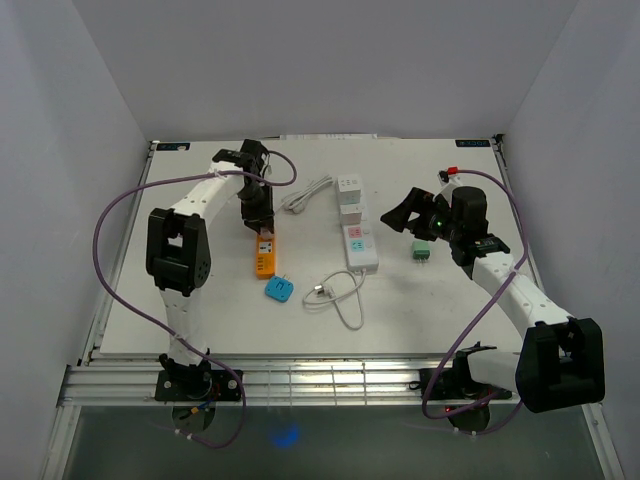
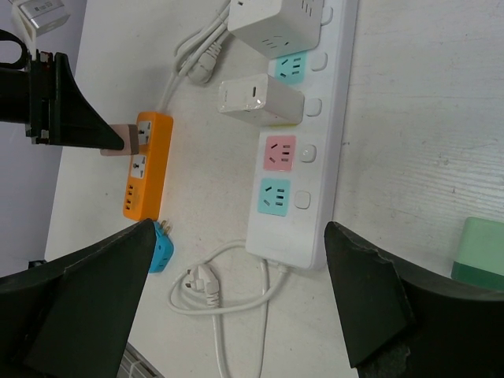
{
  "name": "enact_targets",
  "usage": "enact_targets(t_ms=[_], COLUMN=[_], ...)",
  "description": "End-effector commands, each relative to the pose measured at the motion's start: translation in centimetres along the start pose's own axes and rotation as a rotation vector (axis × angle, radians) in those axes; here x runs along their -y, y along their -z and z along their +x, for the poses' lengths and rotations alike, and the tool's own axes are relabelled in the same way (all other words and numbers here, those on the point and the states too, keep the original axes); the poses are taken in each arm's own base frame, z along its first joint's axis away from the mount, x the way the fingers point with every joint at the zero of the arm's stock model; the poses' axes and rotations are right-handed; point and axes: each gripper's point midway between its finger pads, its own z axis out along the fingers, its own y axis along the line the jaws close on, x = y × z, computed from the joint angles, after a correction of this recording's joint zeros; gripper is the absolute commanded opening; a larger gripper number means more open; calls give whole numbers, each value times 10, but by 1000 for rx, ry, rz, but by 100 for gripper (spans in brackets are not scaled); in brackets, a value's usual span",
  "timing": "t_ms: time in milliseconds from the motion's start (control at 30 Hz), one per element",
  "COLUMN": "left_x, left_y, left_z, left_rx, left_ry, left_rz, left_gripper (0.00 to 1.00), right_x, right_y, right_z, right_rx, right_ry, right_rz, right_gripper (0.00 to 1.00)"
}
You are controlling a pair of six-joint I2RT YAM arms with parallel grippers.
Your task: Insert the plug
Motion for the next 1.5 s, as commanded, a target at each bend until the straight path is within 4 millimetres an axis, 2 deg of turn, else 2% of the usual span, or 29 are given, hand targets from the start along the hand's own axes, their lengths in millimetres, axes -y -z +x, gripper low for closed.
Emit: enact_targets(t_ms=[0, 400, 700, 900, 1333, 1467], left_x=[2, -1, -4, -9, -21, -19], left_y=[7, 0, -19, -31, -48, -48], left_z=[-11, -18, -15, -17, -9, -9], left_rx=[36, 43, -9, -39, -107, -119], left_ry=[-1, -4, 7, 23, 59, 54], left_rz=[-2, -30, -45, -73, -145, -136], left_gripper=[0, 0, 0, 7, 6, 10], right_x=[-11, -11, -11, -10, -7, -6], right_y=[3, 1, -1, -1, -5, -5], right_z=[-17, -17, -15, -12, -6, -6], right_rx=[46, 38, 28, 23, 8, 8], right_ry=[33, 28, 23, 20, 8, 10], right_rz=[-35, -44, -52, -56, -64, -62], right_gripper=[93, 93, 92, 92, 91, 91])
